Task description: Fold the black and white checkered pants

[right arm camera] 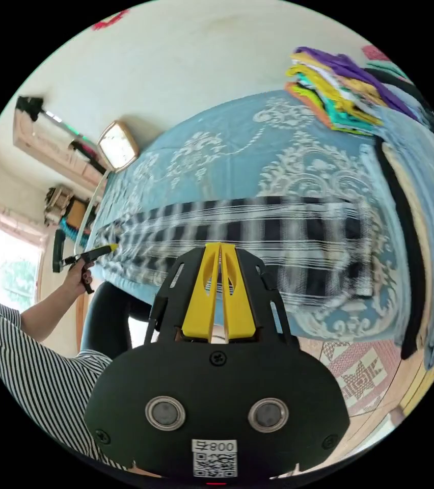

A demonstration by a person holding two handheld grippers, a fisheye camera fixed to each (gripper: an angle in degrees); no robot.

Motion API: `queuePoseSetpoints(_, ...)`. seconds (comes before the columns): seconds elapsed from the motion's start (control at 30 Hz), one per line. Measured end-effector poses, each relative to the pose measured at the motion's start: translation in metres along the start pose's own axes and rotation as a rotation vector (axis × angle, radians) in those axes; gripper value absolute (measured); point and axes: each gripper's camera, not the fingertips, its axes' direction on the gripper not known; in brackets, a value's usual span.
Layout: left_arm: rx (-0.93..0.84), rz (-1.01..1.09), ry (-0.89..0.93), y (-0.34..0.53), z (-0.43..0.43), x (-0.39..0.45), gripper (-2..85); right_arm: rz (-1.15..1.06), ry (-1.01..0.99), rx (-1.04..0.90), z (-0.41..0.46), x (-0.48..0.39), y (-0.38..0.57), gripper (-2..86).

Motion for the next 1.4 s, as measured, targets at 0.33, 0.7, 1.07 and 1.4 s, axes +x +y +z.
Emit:
queuePoseSetpoints(0.33,-0.015,-0.109,0.129,0.039,-0.016,-0.137,1.4,-0.307,0.014,-0.326,0.106,-0.162,-0.082,0.1)
queuePoseSetpoints(0.7,0.081,0.169,0.134,-0.042,-0.012,-0.164,8.2,-0.448,-0.039,-0.306,0.096,-0.254,-0.201,0.1)
queuePoseSetpoints(1.07,0.105,0.152,0.06,-0.014,-0.016,-0.229,0.9,-0.486,-0.117,-0.366,0.105,-0.312,-0.247,0.2)
queuePoseSetpoints(1.4,0.184,0.109,0.132,0.036,-0.033,-0.289,0.4,-0.53,-0.243,-0.283,0.058,-0.363,-0.314,0.6)
